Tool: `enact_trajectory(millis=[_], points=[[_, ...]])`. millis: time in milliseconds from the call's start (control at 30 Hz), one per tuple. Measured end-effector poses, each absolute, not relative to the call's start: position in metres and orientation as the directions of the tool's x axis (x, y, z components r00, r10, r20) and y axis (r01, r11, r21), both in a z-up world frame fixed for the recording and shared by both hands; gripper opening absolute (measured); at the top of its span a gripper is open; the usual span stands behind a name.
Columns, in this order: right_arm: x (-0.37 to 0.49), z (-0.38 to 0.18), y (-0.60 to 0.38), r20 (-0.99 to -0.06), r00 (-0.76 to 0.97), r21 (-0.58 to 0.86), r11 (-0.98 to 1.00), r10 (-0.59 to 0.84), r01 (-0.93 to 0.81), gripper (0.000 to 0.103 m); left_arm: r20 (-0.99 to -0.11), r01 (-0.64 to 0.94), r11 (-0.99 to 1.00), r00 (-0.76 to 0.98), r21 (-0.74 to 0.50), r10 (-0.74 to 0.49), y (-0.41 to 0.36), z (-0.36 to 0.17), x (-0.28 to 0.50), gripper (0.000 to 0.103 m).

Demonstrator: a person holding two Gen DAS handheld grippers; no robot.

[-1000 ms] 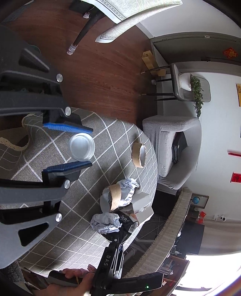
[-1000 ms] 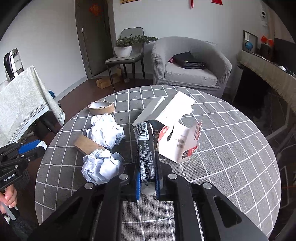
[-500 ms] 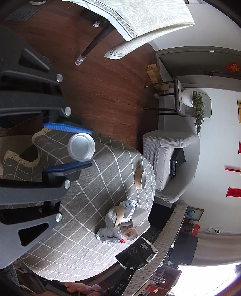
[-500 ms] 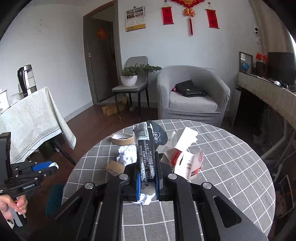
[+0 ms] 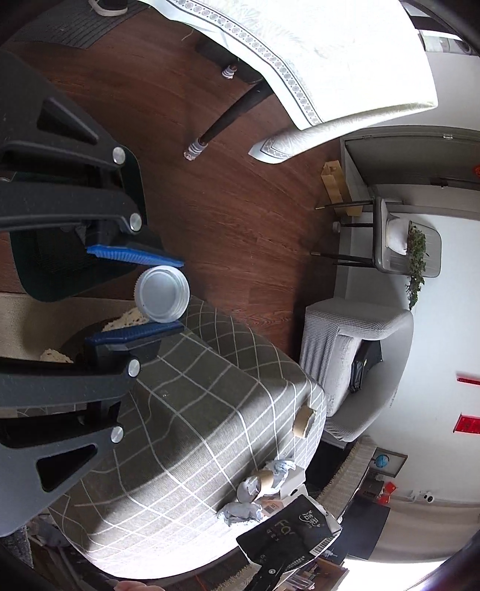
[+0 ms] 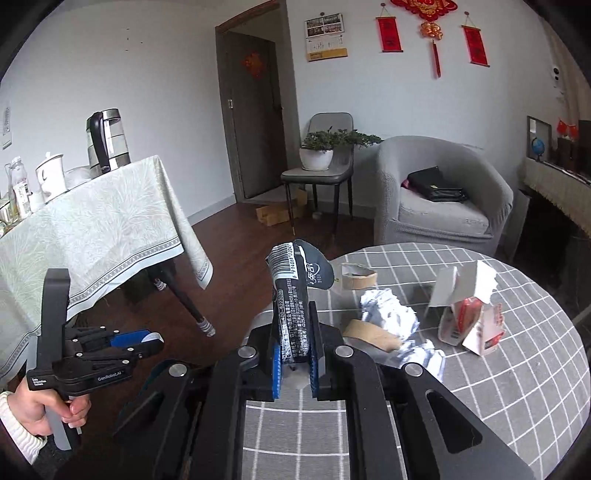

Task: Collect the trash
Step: 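Carry the white lid over the teal bin with the left tool and release it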

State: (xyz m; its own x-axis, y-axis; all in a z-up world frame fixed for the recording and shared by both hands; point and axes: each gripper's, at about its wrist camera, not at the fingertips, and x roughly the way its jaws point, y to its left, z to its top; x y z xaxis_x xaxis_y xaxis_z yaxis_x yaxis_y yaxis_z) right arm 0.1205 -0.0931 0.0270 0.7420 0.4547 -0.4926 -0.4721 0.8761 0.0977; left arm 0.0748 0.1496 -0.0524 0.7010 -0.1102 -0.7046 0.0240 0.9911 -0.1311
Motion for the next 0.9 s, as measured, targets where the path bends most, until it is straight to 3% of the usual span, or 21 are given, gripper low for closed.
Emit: enact_trajectory(millis=[900], points=[[0.12,-0.023,0.08,-0.622,0.491,0.168,0.717,0.61,-0.677,0.011,-0.871,-0.178,0.977,0.491,-0.117,-0.015,0.273,-0.143,0.045,0.032]])
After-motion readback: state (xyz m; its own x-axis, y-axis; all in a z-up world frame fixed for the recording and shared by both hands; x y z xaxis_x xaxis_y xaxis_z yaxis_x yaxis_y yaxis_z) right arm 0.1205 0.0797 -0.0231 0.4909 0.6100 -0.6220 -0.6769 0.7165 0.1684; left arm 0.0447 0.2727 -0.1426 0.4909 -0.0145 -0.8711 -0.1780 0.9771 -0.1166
